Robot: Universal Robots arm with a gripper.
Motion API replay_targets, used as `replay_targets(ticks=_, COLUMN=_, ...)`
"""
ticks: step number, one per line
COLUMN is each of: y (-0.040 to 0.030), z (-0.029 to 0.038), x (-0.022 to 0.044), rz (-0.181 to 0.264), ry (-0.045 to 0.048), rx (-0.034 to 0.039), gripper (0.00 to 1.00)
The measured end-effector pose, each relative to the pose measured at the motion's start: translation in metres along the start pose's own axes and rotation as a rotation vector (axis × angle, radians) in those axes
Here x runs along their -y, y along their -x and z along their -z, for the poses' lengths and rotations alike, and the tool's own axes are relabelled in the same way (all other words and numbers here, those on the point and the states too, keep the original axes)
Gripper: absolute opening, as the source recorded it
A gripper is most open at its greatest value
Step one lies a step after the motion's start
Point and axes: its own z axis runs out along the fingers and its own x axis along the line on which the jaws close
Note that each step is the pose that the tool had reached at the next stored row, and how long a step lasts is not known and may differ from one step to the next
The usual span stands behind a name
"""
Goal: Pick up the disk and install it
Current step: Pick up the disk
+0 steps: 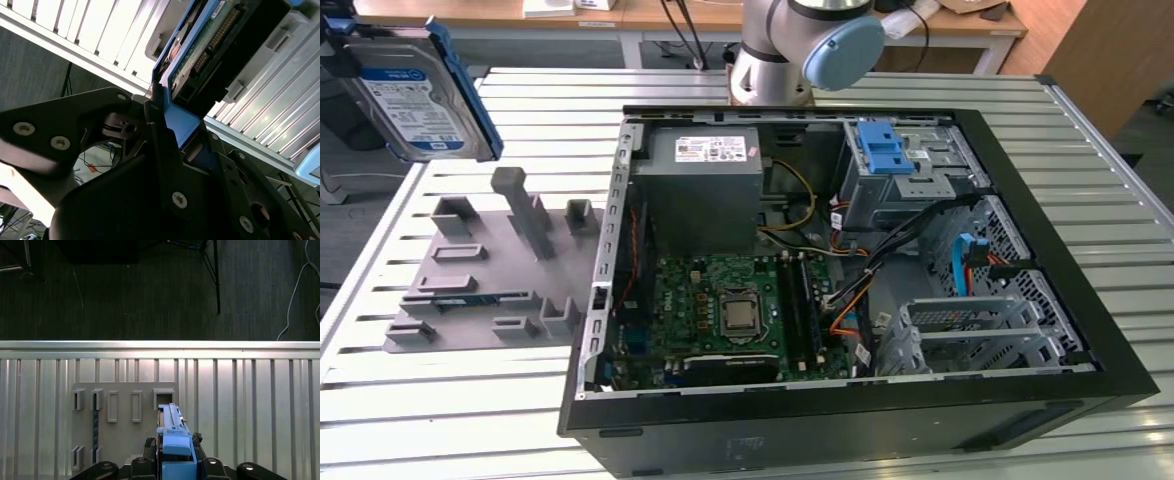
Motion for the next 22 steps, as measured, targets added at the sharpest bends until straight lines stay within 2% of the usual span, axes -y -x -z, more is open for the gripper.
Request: replay_targets(ticks=22, y=0.0001, z=0.0057, x=-0.0001, rz=0.000, ry=0.0001, rx=-0.0001, gripper=0.36)
